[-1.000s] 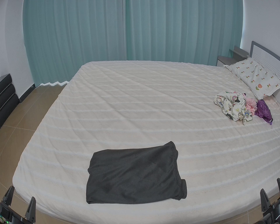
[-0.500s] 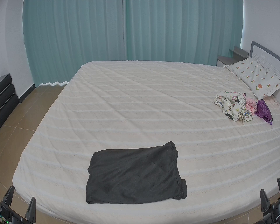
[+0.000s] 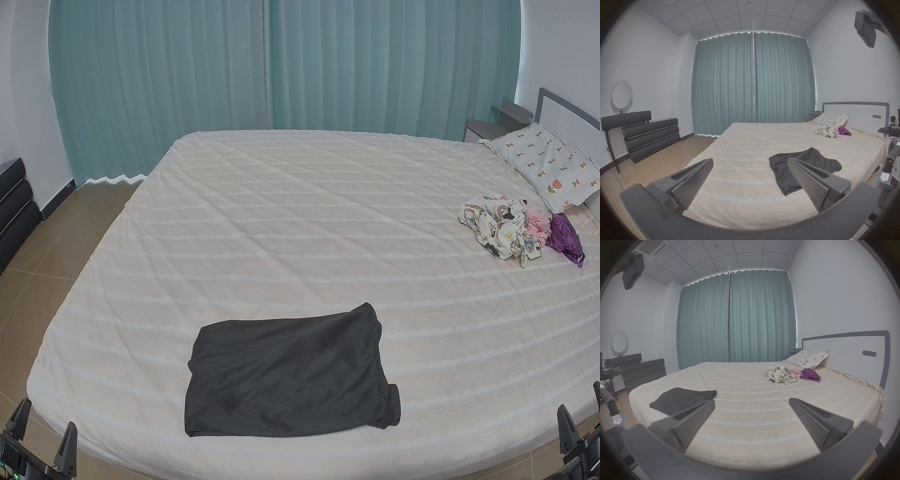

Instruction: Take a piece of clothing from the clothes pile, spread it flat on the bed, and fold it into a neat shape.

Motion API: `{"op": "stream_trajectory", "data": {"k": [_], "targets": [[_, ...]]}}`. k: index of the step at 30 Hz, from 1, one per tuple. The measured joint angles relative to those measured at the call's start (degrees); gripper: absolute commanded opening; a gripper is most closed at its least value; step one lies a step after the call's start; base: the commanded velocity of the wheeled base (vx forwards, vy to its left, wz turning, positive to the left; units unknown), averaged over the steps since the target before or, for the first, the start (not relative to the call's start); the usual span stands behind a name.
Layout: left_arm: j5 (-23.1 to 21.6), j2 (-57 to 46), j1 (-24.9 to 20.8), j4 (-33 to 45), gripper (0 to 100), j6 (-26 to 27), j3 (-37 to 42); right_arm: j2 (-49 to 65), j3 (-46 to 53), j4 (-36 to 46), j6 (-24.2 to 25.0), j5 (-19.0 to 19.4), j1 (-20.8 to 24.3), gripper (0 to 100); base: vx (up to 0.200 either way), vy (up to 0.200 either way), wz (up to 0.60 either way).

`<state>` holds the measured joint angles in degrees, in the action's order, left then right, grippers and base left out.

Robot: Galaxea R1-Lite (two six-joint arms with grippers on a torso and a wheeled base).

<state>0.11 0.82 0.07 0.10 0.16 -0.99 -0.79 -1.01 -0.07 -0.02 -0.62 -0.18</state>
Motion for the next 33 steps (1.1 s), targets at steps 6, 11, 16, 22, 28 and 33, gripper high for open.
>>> {"op": "stream_trajectory", "data": {"k": [6, 11, 16, 22, 28, 33], "targets": [[0.0, 0.0, 0.0, 0.0, 100, 0.0, 0.0, 0.0, 0.0, 0.0, 0.0, 0.0, 0.0, 100, 0.000, 0.000, 0.00], [0.0, 0.0, 0.0, 0.0, 100, 0.0, 0.0, 0.0, 0.0, 0.1, -0.2, 0.1, 0.0, 100, 0.000, 0.000, 0.00], [0.0, 0.0, 0.0, 0.0, 100, 0.0, 0.0, -0.1, 0.0, 0.0, -0.4, 0.1, 0.0, 100, 0.000, 0.000, 0.00], [0.0, 0.0, 0.0, 0.0, 100, 0.0, 0.0, -0.1, 0.0, 0.1, -0.5, 0.2, 0.0, 100, 0.000, 0.000, 0.00], [0.0, 0.1, 0.0, 0.0, 100, 0.0, 0.0, -0.1, 0.0, 0.1, -1.1, 0.4, 0.0, 100, 0.000, 0.000, 0.00], [0.0, 0.1, 0.0, 0.0, 100, 0.0, 0.0, -0.1, 0.0, 0.0, -0.7, 0.3, 0.0, 100, 0.000, 0.000, 0.00]]}}
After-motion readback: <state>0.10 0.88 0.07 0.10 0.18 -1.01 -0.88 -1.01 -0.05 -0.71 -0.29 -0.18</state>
